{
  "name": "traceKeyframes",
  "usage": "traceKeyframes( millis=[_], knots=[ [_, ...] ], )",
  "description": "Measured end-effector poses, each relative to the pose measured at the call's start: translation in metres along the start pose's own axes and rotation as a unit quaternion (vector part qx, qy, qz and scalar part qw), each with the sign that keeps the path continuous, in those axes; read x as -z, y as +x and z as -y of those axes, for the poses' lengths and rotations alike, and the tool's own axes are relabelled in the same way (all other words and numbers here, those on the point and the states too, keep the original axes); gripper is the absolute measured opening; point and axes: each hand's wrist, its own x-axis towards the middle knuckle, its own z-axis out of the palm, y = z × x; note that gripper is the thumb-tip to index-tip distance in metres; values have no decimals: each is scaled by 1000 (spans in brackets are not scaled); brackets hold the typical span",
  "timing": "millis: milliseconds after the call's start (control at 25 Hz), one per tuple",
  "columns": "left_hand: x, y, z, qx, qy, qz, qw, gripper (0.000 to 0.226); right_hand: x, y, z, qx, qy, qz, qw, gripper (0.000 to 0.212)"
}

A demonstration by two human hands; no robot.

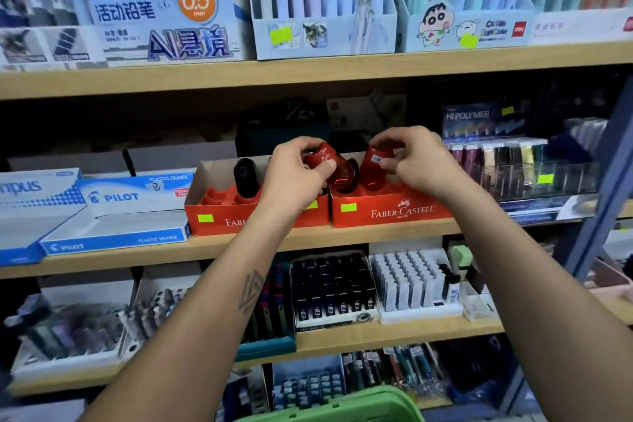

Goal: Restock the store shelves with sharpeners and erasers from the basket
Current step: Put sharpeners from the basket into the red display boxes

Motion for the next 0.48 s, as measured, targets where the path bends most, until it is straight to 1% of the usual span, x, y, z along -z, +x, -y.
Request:
traceKeyframes(
  millis=[80, 200, 280, 400, 480],
  knots=[
    [-1, 1, -1, -1, 5, -3, 1000, 39, -2, 0, 2, 6, -16, 17, 1000, 33],
    [-3, 2, -3, -9, 19, -2, 1000, 37, -4, -2, 5, 9, -72, 24, 997, 28],
    [-5, 1, -3, -13, 16, 5, 1000, 37, -8, -3, 7, 20, -96, 25, 995, 29],
    [-5, 0, -3, -7, -9, 13, 1000, 36, -7, -4, 6, 31, -126, 36, 991, 37],
    [-5, -1, -4, 5, -45, 17, 999, 35, -5, -5, 3, 33, -113, 43, 992, 50]
  ],
)
